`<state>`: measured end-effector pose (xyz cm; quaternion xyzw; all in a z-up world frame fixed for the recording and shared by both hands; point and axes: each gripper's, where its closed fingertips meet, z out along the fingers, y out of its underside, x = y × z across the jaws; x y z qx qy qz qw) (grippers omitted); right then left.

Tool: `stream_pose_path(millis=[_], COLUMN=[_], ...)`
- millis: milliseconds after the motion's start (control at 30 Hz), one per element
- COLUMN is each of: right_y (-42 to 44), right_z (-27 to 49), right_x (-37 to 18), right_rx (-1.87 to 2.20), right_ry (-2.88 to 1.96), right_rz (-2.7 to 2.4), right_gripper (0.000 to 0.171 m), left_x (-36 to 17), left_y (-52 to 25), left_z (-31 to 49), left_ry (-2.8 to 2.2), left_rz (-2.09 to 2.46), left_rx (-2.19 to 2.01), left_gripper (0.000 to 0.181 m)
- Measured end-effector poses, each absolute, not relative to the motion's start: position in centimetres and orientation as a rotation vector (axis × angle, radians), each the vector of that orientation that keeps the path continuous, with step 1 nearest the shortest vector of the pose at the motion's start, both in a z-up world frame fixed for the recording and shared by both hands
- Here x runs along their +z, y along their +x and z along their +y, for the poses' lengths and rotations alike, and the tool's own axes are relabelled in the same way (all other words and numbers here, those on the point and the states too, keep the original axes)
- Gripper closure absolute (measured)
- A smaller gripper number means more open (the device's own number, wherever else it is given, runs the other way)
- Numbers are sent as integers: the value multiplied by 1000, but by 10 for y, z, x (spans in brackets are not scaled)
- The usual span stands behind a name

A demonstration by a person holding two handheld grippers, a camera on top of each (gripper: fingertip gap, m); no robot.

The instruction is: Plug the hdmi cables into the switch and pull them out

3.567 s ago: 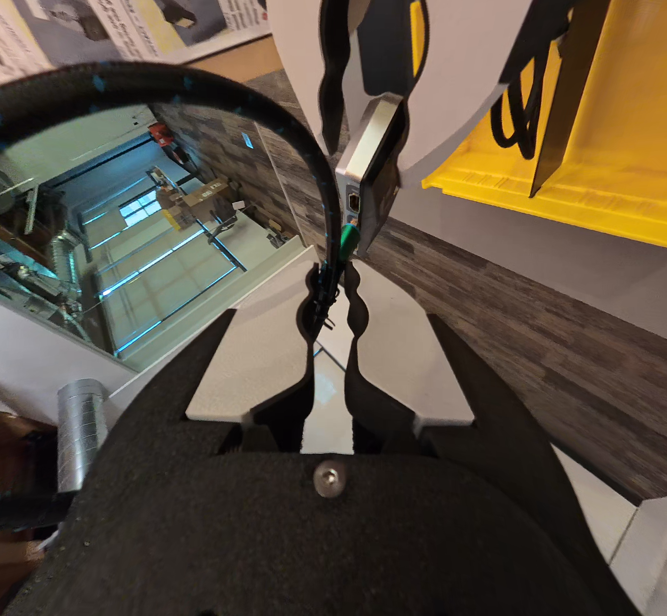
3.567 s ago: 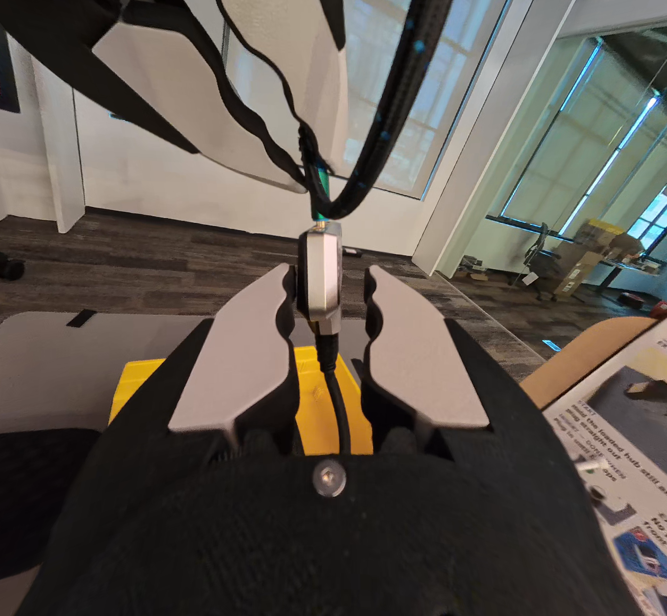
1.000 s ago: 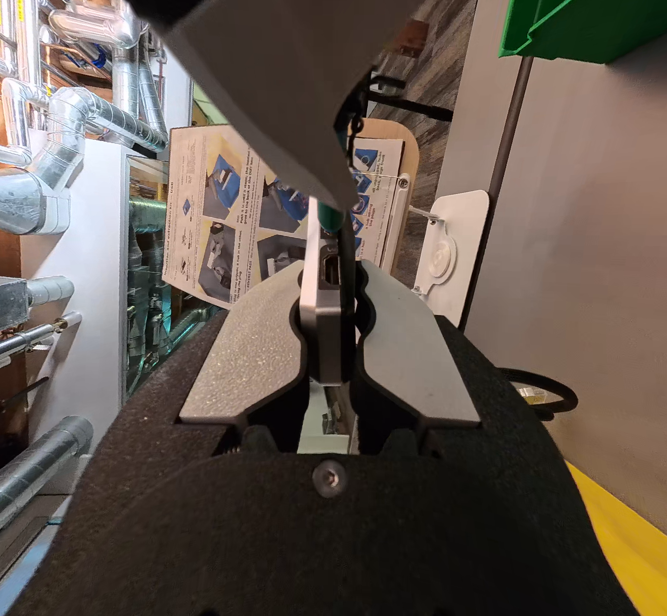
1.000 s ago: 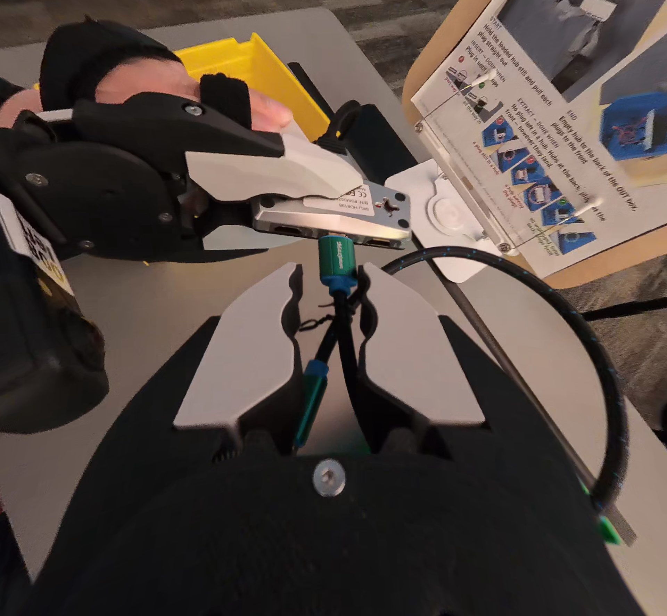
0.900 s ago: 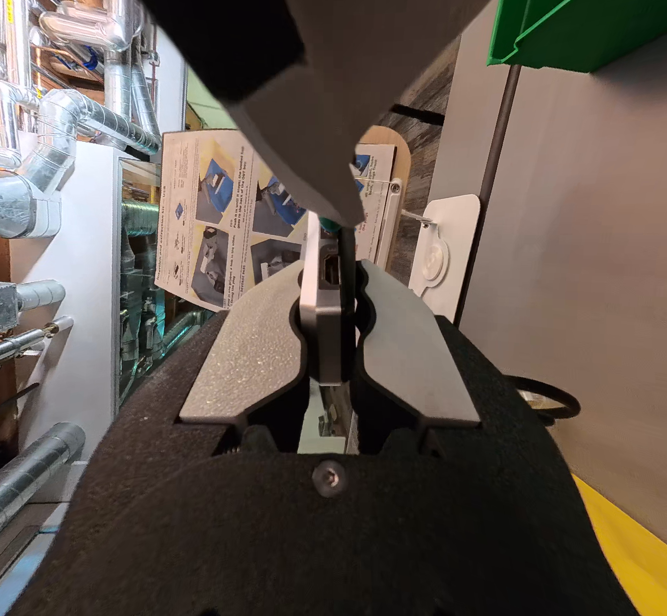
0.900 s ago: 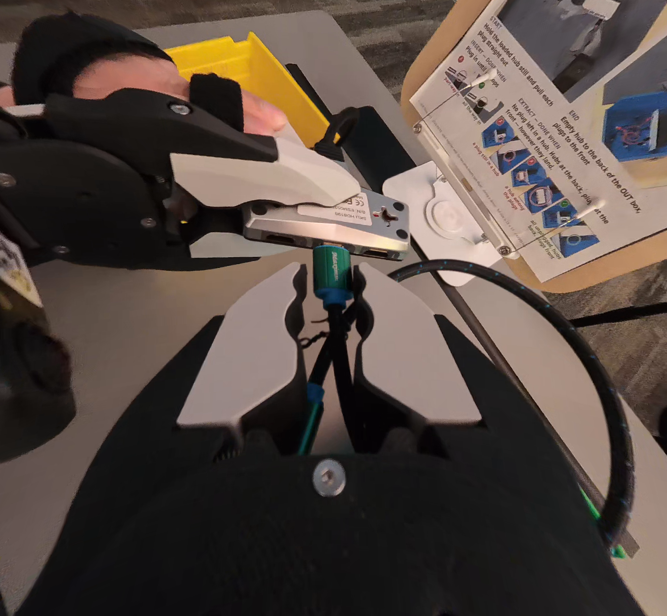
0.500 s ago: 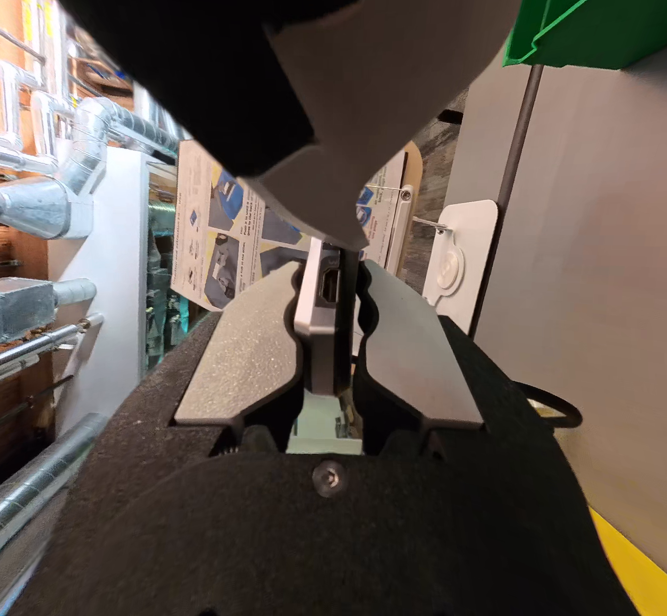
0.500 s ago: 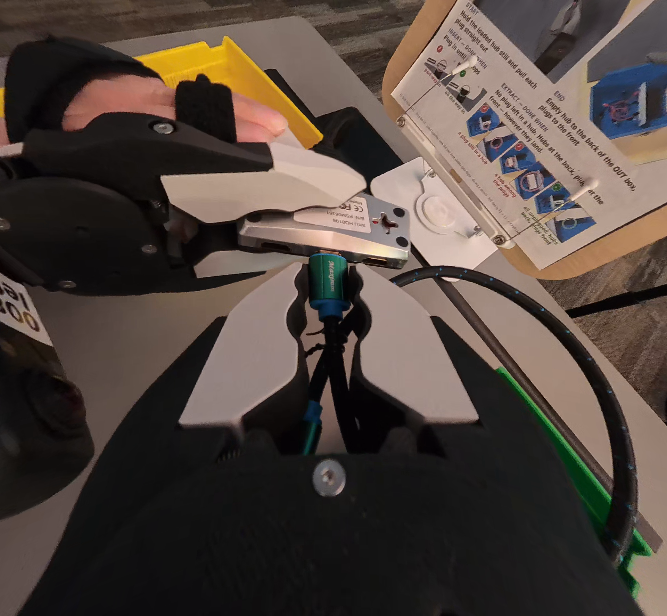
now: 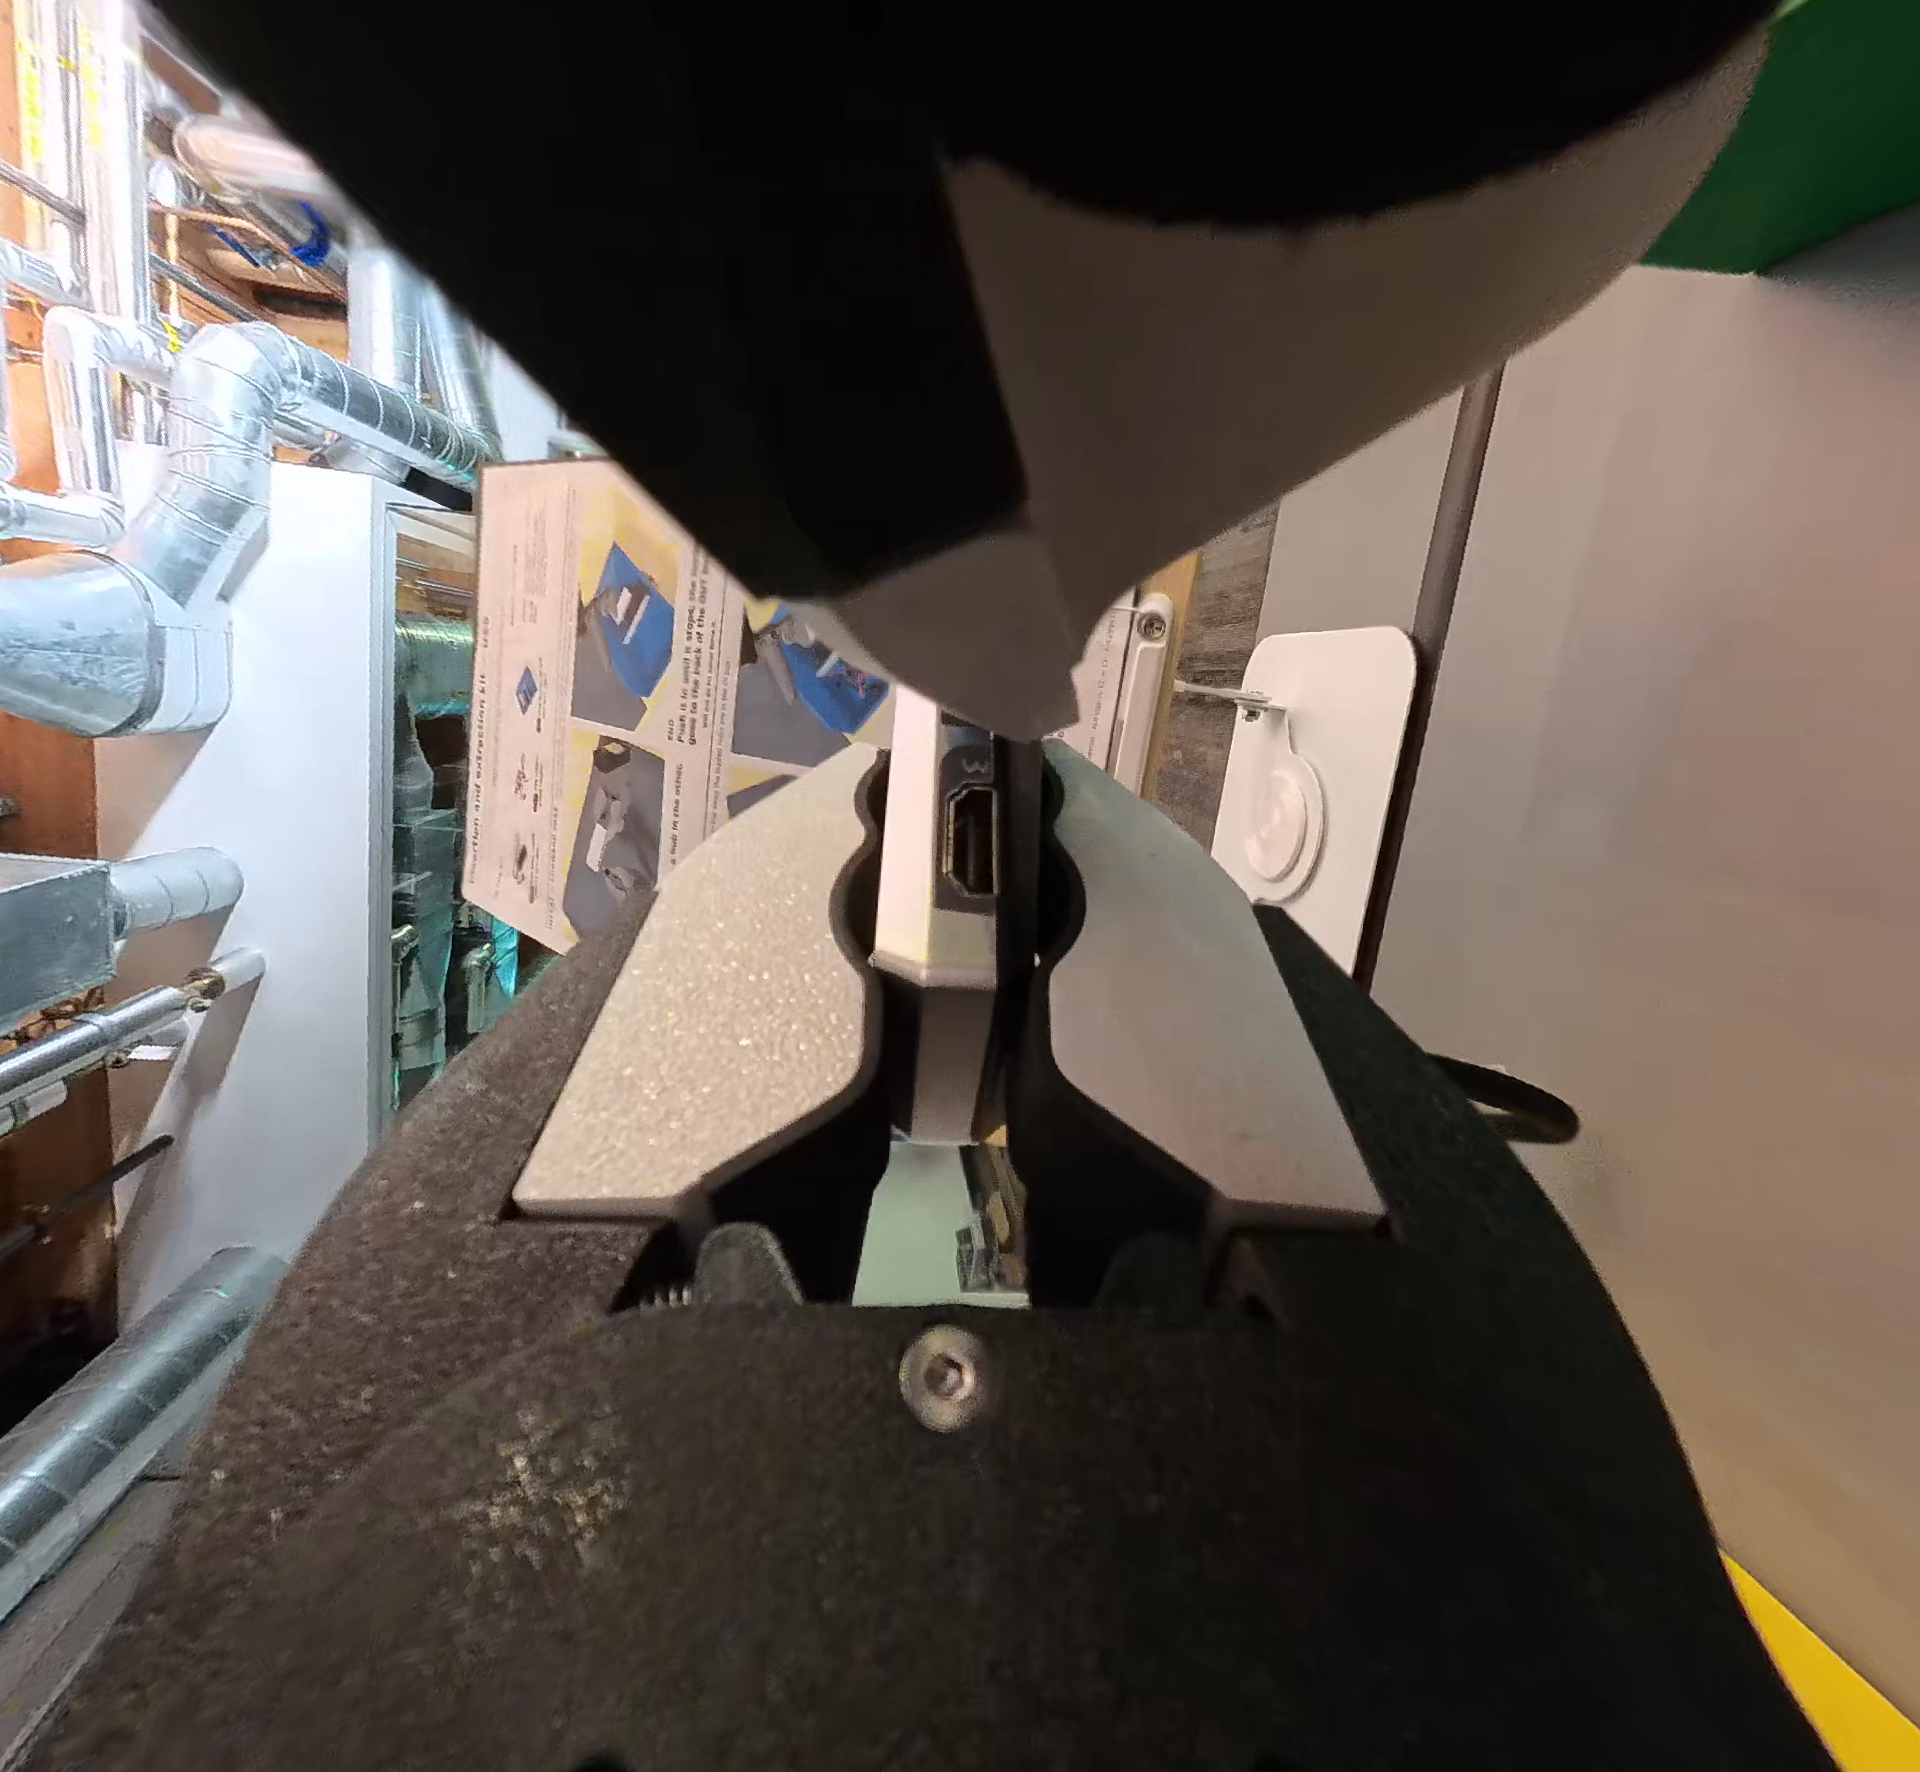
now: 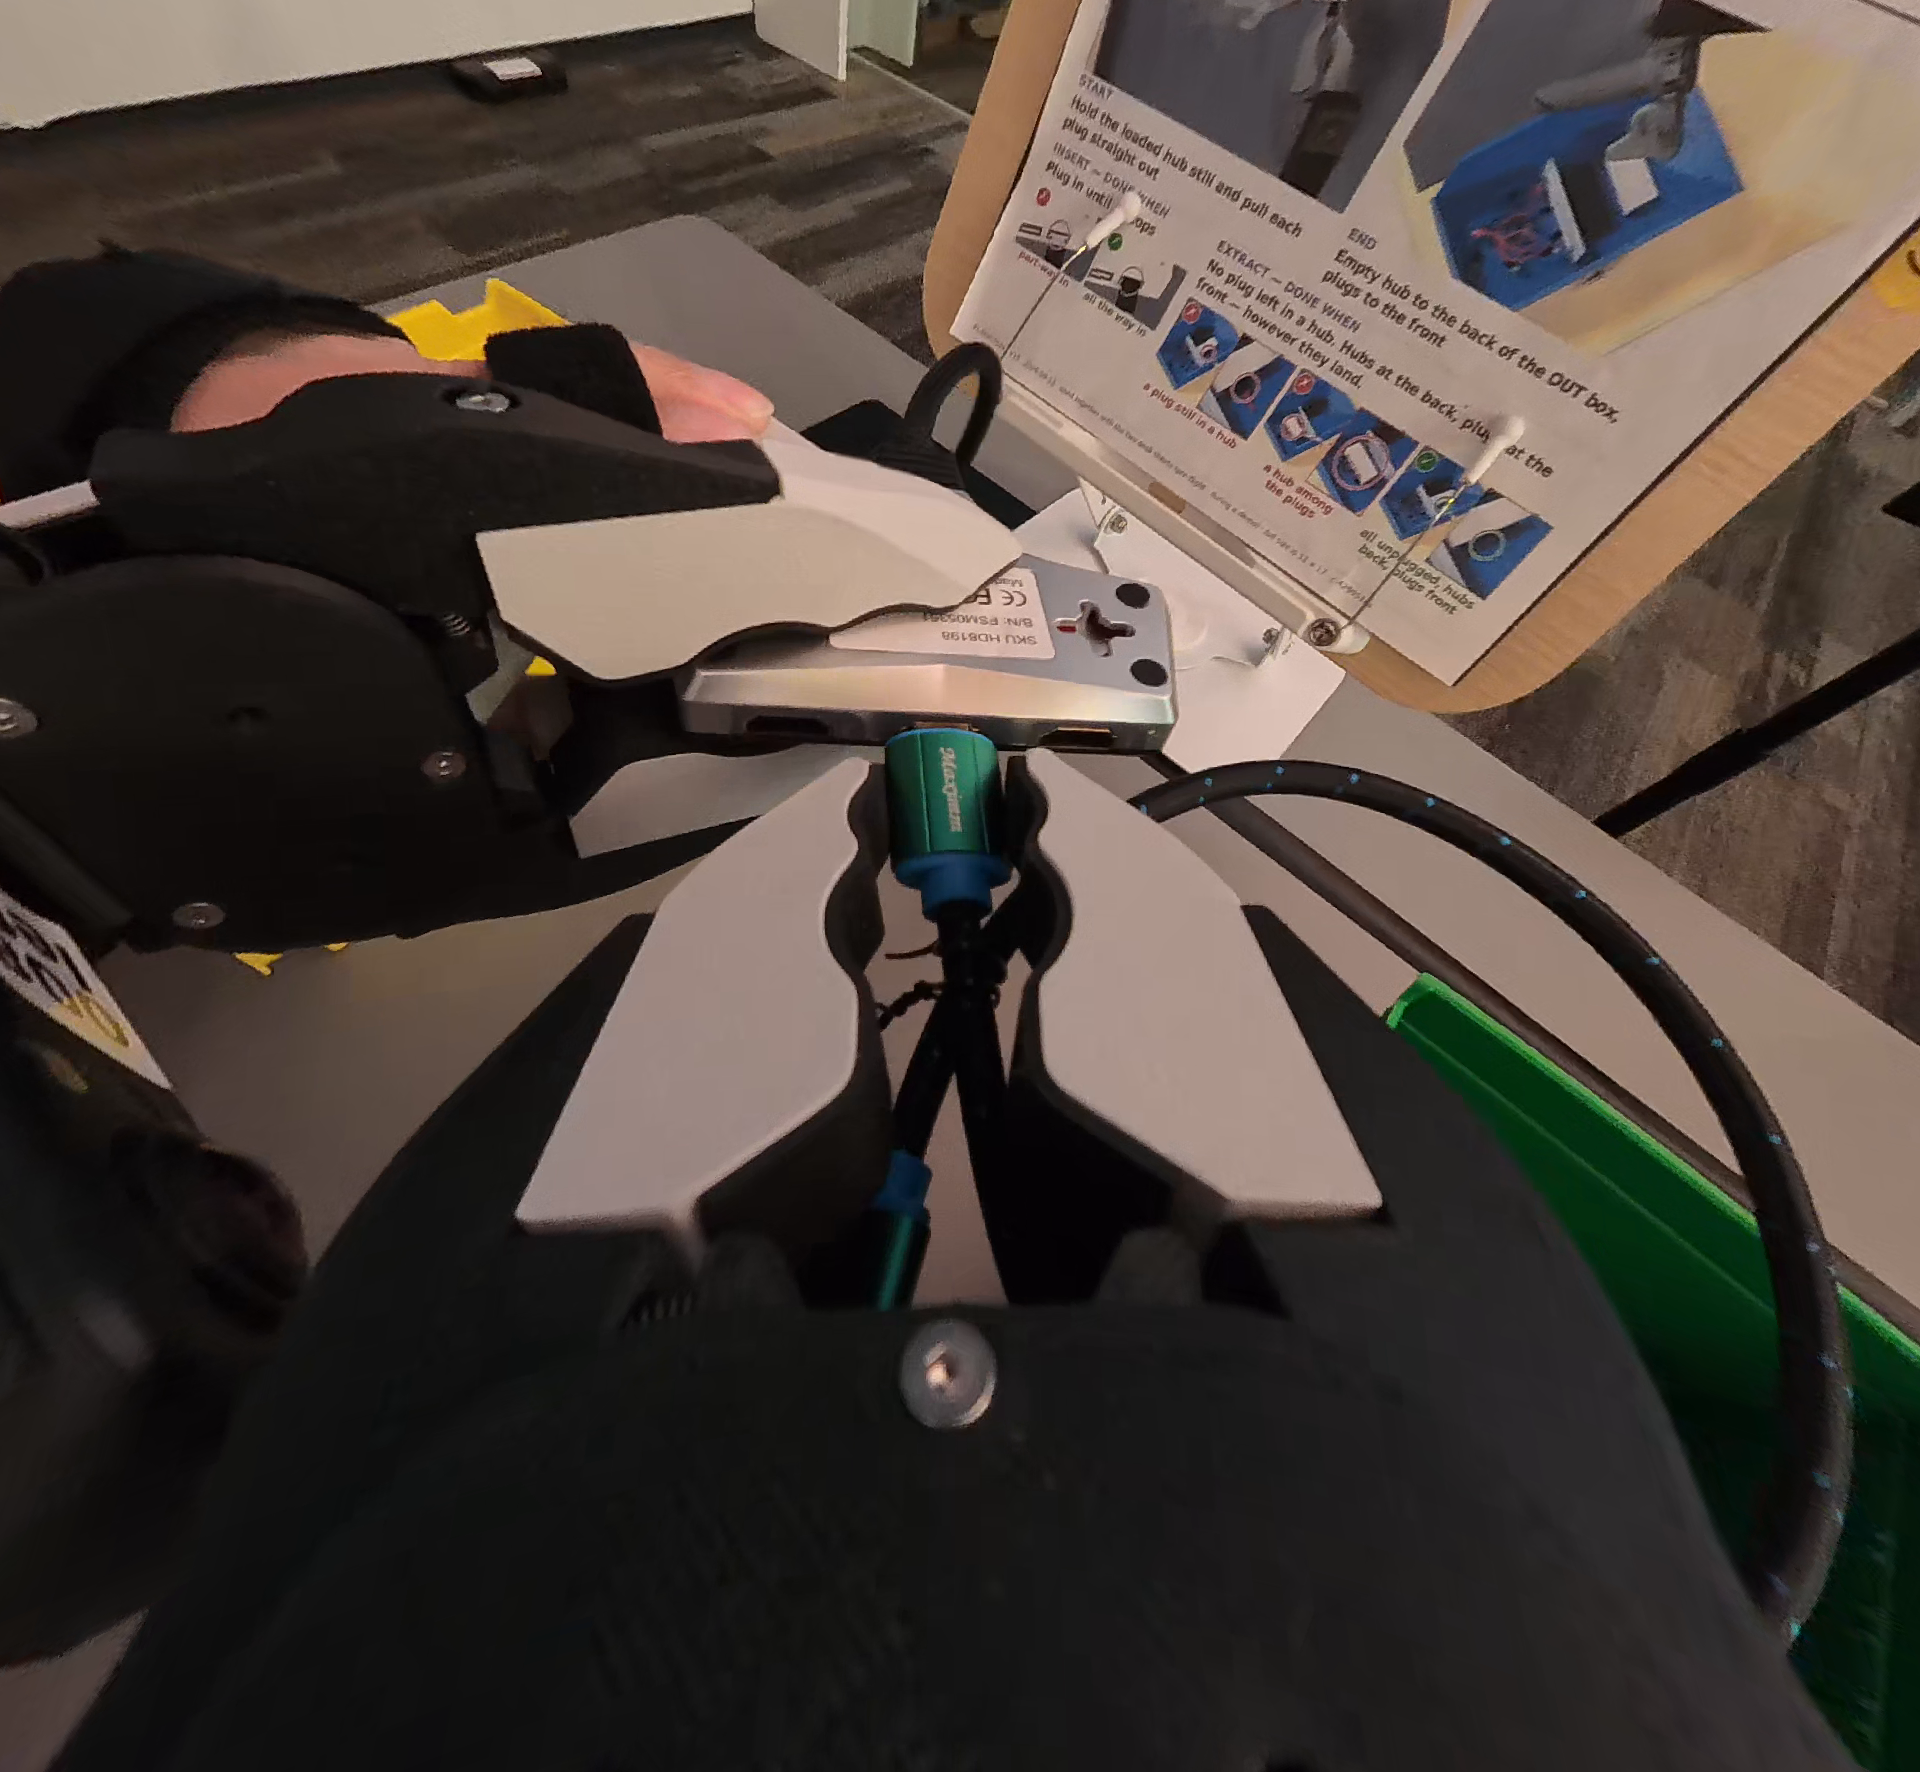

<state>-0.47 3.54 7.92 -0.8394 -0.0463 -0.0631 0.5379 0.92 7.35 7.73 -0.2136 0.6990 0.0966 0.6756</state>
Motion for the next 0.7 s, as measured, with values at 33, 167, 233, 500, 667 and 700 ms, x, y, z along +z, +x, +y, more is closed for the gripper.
stream_pose_path(millis=[33,167,233,500,667,700], right_y=[-6,-14,-16,-7,-14,-16], right_z=[34,25,23,21,15,14], right_x=[80,82,83,90,96,95], right_rx=[-156,-72,-40,-104,-78,-25], right_ry=[-1994,-1997,-1997,-1961,-1906,-1901], right_rz=[-129,-212,-249,-100,-169,-199], right_gripper=[150,150,149,150,150,150], left_x=[78,79,79,86,96,99], left_y=[9,4,2,9,3,3], left_z=[72,63,62,61,52,47], left_ry=[-476,-443,-437,-482,-396,-351], left_rz=[1574,1571,1572,1554,1483,1456], left_rx=[209,180,185,179,248,244], left_gripper=[158,157,157,157,158,153])
